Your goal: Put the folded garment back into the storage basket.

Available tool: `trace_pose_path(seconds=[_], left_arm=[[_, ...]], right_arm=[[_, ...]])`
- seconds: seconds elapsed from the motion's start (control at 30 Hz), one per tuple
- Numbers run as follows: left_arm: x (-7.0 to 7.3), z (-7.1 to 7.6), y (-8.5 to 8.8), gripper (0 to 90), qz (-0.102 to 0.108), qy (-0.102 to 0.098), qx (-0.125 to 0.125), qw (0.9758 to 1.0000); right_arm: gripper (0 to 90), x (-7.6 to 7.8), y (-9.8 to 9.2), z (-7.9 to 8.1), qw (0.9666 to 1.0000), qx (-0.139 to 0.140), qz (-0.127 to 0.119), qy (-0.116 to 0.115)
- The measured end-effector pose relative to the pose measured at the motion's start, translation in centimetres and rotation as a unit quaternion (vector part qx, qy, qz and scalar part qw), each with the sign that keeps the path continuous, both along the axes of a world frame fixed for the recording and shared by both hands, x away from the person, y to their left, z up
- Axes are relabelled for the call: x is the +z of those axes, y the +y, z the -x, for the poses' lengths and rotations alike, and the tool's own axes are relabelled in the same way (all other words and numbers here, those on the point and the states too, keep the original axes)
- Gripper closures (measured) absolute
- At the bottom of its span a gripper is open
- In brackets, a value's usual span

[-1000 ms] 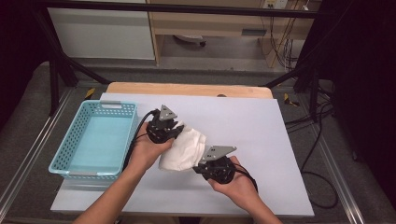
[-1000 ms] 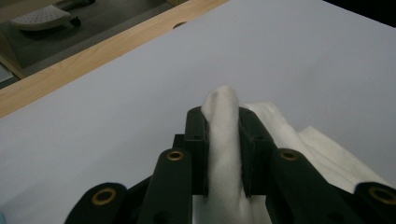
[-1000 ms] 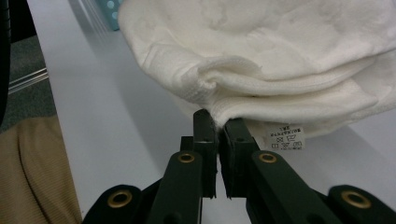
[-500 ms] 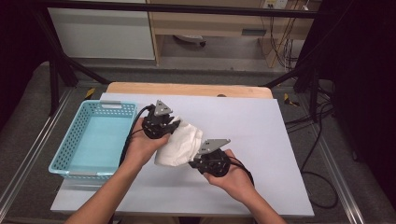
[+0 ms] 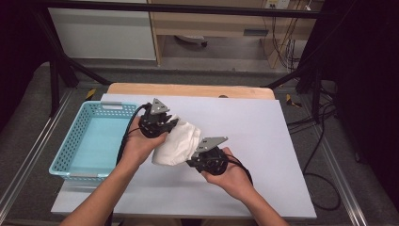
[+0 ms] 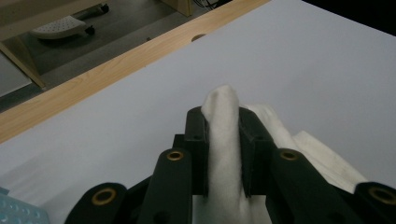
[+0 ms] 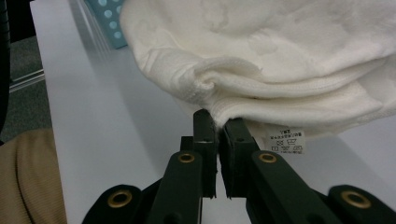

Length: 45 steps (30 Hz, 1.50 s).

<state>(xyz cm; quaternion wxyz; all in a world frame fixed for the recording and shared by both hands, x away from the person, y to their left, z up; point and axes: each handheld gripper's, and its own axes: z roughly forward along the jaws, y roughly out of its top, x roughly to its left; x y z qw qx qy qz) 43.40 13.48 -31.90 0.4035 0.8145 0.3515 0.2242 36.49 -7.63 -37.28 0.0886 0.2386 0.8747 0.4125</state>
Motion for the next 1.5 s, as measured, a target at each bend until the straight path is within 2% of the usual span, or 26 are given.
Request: trace_pose_path(seconds=[0.53, 0.8, 1.13, 1.5], left_arm=[[0.7, 0.2, 1.0, 76.3, -0.002, -0.007, 0.002, 1.0000], [1.4, 0.1, 1.8, 76.3, 0.003, -0.014, 0.009, 0.9999], [2.1, 0.2, 3.3, 76.3, 0.003, -0.022, 0.019, 0.9996], [3.1, 0.1, 5.5, 76.3, 0.002, -0.033, 0.032, 0.9989]], right_arm=[[86.1, 0.5, 0.9, -0.3, 1.0000, 0.007, 0.000, -0.005], [86.1, 1.1, 1.7, -0.7, 0.9999, 0.010, 0.001, -0.008], [86.1, 1.8, 3.4, -1.3, 0.9996, 0.020, 0.006, -0.016], [86.1, 2.6, 5.8, -2.1, 0.9994, 0.028, -0.002, -0.019]])
